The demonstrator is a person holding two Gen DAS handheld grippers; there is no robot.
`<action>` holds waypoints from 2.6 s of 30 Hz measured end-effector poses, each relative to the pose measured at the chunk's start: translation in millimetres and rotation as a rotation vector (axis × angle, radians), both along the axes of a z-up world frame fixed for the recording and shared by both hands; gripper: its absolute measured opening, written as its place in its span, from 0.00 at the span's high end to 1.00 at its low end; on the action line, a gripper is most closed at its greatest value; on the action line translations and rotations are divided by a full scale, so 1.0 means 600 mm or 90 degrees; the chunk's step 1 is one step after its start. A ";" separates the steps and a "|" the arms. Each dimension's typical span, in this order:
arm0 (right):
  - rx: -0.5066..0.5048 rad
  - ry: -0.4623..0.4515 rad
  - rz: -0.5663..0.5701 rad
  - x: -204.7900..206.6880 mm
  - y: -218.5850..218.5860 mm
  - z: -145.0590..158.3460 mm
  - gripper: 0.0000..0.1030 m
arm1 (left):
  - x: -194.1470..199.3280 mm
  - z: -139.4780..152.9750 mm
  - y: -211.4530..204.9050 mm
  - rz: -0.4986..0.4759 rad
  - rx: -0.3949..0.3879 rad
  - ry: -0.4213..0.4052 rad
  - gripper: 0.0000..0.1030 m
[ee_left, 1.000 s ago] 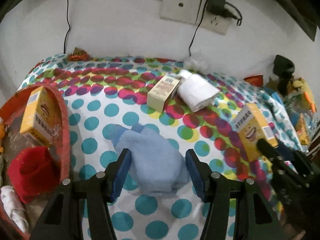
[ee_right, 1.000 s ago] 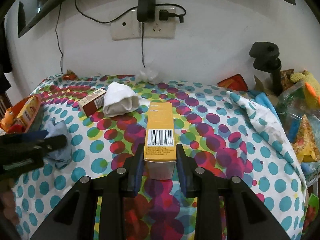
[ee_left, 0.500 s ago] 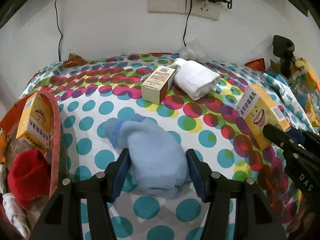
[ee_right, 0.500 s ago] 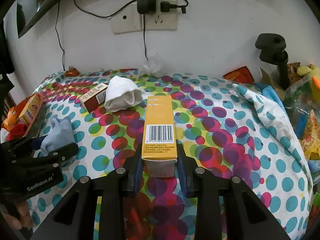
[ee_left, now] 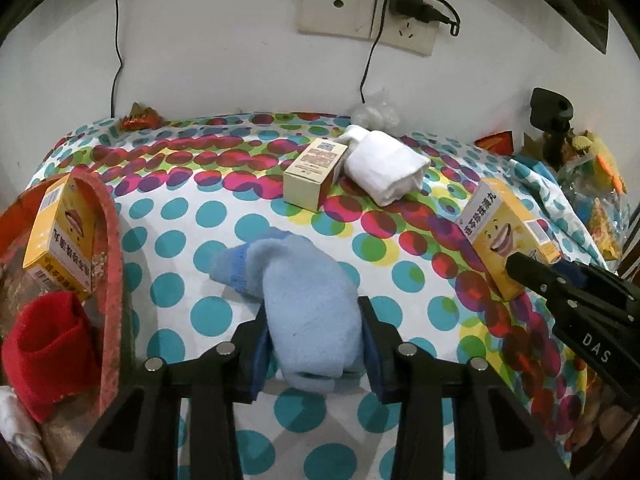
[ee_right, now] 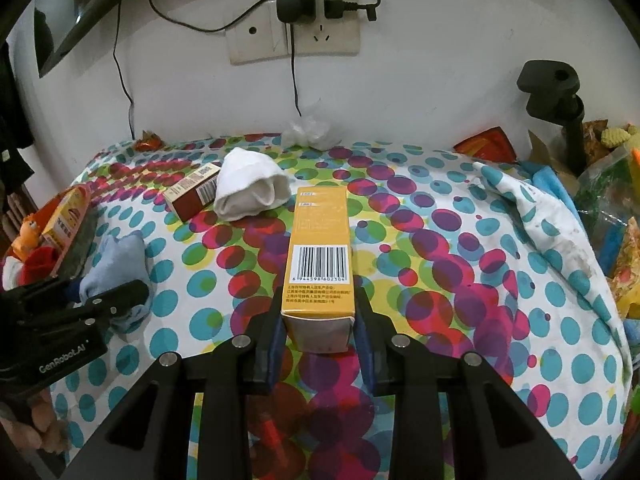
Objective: Organize objects
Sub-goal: 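Carry the blue sock toward the red tray with the left gripper while the right gripper holds the yellow box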
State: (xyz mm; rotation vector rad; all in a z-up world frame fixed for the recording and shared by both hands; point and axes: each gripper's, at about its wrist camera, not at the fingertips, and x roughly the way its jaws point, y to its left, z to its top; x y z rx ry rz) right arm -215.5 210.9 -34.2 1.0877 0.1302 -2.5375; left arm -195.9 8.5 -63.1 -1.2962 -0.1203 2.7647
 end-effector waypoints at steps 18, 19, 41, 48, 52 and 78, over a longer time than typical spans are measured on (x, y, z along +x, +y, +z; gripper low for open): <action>0.028 0.038 -0.011 0.011 -0.007 0.009 0.73 | 0.026 0.024 0.061 -0.045 -0.124 0.070 0.62; 0.028 0.039 -0.014 0.011 -0.007 0.010 0.73 | 0.026 0.024 0.060 -0.043 -0.120 0.071 0.62; 0.018 0.073 -0.039 0.023 0.004 0.025 0.73 | 0.044 0.036 0.067 -0.079 -0.106 0.074 0.62; 0.014 0.076 -0.040 0.023 0.006 0.026 0.73 | 0.066 0.077 0.050 -0.118 -0.054 0.080 0.62; 0.010 0.077 -0.040 0.023 0.009 0.026 0.73 | 0.075 0.097 0.042 -0.127 -0.039 0.077 0.62; -0.005 0.082 -0.052 0.024 0.019 0.029 0.73 | 0.141 0.157 -0.117 -0.028 -0.099 0.060 0.62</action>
